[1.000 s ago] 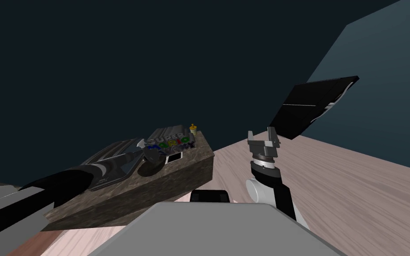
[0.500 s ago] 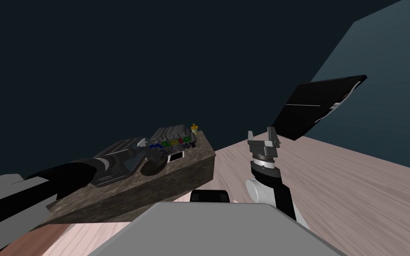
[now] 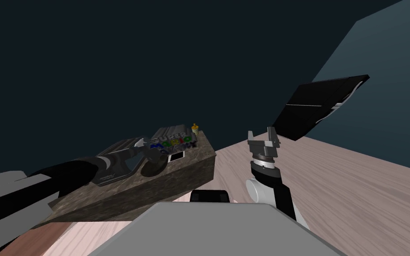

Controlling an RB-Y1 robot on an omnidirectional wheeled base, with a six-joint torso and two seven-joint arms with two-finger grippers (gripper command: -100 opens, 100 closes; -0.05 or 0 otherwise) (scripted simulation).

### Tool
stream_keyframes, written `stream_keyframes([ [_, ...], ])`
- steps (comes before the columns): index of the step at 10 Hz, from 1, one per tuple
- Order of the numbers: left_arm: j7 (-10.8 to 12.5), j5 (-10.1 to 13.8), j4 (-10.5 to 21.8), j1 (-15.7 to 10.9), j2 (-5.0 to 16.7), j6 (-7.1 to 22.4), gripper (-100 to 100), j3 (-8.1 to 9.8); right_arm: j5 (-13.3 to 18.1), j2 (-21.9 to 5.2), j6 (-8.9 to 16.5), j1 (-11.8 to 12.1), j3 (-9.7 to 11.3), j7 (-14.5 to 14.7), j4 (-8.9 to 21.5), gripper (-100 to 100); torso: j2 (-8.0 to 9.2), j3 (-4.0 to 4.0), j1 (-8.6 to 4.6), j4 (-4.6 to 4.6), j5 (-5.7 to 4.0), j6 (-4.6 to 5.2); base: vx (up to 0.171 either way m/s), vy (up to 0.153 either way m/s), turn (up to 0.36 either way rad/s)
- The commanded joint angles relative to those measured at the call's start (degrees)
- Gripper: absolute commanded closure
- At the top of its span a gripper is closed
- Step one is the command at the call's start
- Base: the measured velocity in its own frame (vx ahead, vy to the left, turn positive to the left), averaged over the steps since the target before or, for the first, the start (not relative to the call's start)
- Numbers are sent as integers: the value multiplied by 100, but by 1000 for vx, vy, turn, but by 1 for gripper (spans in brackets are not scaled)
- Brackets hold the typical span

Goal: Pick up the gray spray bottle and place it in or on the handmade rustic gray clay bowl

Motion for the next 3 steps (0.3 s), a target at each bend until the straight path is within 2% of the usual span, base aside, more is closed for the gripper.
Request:
stream_keyframes([
  [1,0,0,0,0,0,0,0,0,0,0,0,0,0,0,0,0,0,0,0,0,0,0,0,0,0],
  [3,0,0,0,0,0,0,0,0,0,0,0,0,0,0,0,0,0,0,0,0,0,0,0,0,0],
])
